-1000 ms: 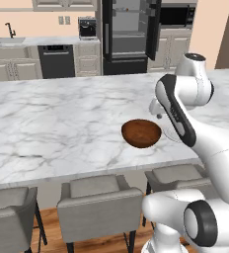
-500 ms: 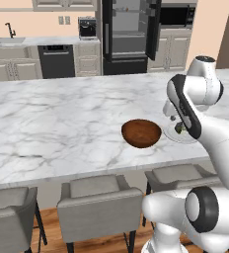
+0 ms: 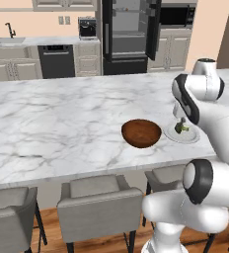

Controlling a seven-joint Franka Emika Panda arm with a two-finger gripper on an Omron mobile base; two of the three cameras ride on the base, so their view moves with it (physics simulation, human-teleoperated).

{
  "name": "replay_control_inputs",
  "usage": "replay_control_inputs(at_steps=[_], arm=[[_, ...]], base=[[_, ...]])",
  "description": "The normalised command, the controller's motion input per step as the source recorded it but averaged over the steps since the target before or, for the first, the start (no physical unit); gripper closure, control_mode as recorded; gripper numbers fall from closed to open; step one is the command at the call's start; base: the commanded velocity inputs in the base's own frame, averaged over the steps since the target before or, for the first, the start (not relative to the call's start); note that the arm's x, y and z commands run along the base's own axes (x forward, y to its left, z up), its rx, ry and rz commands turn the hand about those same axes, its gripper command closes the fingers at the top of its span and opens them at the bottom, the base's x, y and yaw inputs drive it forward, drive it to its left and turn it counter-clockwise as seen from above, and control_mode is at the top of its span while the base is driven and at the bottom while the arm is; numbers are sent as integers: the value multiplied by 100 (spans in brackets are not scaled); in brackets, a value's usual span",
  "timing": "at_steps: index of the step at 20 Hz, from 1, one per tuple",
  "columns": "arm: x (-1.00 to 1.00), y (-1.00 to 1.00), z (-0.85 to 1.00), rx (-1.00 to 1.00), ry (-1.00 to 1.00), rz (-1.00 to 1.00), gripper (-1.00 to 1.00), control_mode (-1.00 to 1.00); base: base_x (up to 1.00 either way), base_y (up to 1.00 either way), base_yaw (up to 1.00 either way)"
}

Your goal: Pick the chicken drumstick and broccoli from their plates and place them in the bowl. Then put the bowl in the fridge.

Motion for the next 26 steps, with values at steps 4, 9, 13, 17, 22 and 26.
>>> replay_control_inputs(at_steps=[4,9,13,17,22,26], arm=[[30,-48,-28,0,3,0,-100,-100],[13,-37,-41,0,0,-1,-100,-100],[30,-32,-26,0,0,0,-100,-100],[30,-14,-26,0,-2,1,-100,-100],[27,-15,-28,0,-8,2,-100,-100],[37,-4,-21,0,0,2,-100,-100]], base=[[0,0,0],[0,0,0],[0,0,0],[0,0,0],[0,0,0],[0,0,0]])
